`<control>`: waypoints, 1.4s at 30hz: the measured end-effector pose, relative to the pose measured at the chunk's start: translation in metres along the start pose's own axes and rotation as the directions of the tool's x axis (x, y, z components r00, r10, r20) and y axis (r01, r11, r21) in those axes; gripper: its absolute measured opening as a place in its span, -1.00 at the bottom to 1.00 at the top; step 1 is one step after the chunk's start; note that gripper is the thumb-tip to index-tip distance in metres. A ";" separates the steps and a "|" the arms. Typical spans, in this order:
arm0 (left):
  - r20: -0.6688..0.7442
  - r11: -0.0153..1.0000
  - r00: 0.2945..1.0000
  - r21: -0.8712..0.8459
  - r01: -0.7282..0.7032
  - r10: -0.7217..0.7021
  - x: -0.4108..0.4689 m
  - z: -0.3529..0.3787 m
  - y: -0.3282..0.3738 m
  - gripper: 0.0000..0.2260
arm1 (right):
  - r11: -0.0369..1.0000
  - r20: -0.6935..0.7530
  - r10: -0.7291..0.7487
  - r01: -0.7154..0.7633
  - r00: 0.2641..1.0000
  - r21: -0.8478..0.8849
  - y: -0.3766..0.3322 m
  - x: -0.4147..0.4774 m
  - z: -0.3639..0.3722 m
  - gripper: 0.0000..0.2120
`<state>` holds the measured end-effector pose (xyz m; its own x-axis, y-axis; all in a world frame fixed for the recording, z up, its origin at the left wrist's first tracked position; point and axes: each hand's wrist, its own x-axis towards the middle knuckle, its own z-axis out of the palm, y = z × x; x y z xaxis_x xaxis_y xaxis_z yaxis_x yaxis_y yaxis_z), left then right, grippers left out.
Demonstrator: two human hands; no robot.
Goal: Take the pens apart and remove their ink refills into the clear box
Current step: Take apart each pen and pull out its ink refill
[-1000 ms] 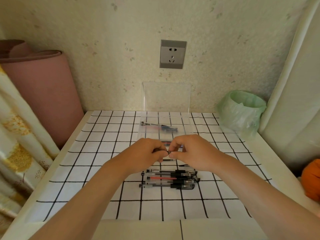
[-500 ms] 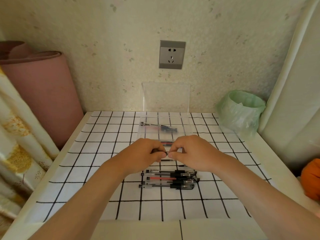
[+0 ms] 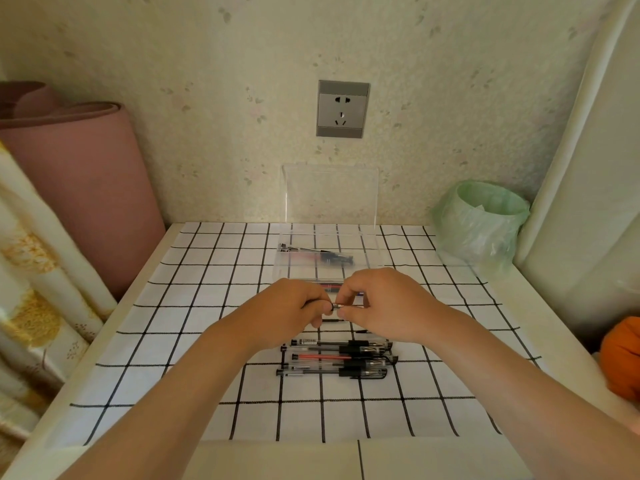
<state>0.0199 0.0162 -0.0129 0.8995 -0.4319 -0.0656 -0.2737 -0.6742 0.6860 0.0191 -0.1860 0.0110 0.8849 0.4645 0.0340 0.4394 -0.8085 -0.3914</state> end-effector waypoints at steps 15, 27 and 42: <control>-0.069 0.982 0.997 0.189 -0.026 0.040 -0.001 0.000 0.001 -0.90 | 1.000 0.017 0.018 -0.019 1.000 0.009 0.009 0.004 0.002 -0.76; -0.049 0.980 0.998 0.191 0.052 -0.044 0.000 -0.001 -0.005 -0.86 | 0.979 0.261 0.199 -0.178 0.945 -0.104 0.033 -0.001 -0.006 -0.84; -0.062 0.969 0.998 0.246 0.020 -0.005 -0.002 -0.003 -0.003 -0.86 | 0.966 0.048 0.106 -0.114 0.993 0.232 0.022 0.005 -0.003 -0.90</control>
<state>0.0199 0.0208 -0.0127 0.9201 -0.3909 -0.0240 -0.3312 -0.8093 0.4850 0.0336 -0.2028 0.0051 0.9181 0.3929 -0.0514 0.2877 -0.7501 -0.5954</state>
